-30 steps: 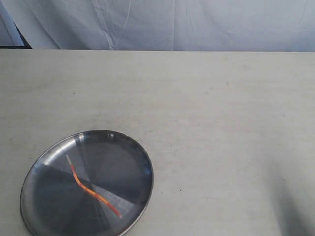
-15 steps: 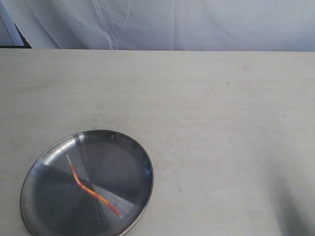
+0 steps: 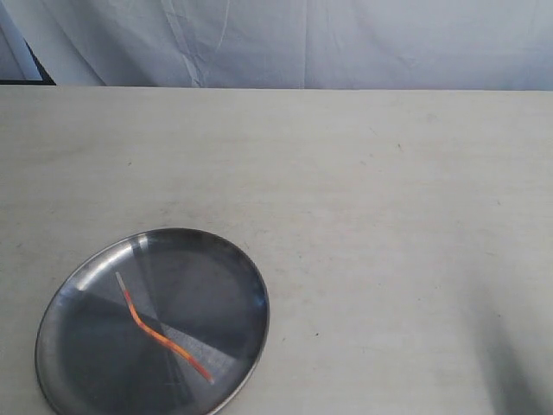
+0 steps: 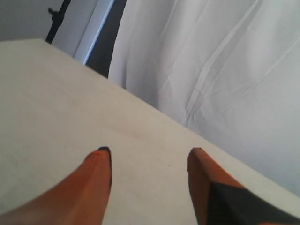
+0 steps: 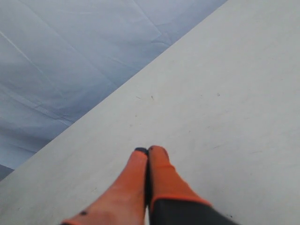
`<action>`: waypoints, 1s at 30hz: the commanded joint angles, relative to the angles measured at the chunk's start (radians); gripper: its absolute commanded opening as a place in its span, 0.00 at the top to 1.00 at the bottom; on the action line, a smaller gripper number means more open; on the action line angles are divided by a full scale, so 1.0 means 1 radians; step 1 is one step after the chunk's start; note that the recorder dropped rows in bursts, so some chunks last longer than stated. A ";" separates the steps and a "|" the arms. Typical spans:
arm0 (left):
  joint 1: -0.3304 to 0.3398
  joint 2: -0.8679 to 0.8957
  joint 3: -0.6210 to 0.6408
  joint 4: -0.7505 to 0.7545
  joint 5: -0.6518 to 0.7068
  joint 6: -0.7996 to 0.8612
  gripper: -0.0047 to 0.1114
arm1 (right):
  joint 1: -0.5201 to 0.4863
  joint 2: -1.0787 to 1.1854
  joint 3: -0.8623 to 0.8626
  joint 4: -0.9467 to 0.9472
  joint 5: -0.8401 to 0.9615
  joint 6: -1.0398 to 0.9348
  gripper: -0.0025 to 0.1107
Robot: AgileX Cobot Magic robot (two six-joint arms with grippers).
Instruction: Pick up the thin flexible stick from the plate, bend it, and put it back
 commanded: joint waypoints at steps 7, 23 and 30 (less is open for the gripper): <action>0.004 -0.005 0.004 0.101 0.052 0.009 0.54 | -0.004 -0.002 0.002 -0.004 -0.006 -0.005 0.99; 0.004 -0.005 0.004 0.101 0.048 0.009 0.54 | -0.004 -0.002 0.002 -0.004 -0.004 -0.005 0.99; 0.004 -0.005 0.004 0.101 0.048 0.009 0.54 | -0.004 -0.002 0.002 -0.004 -0.004 -0.005 0.99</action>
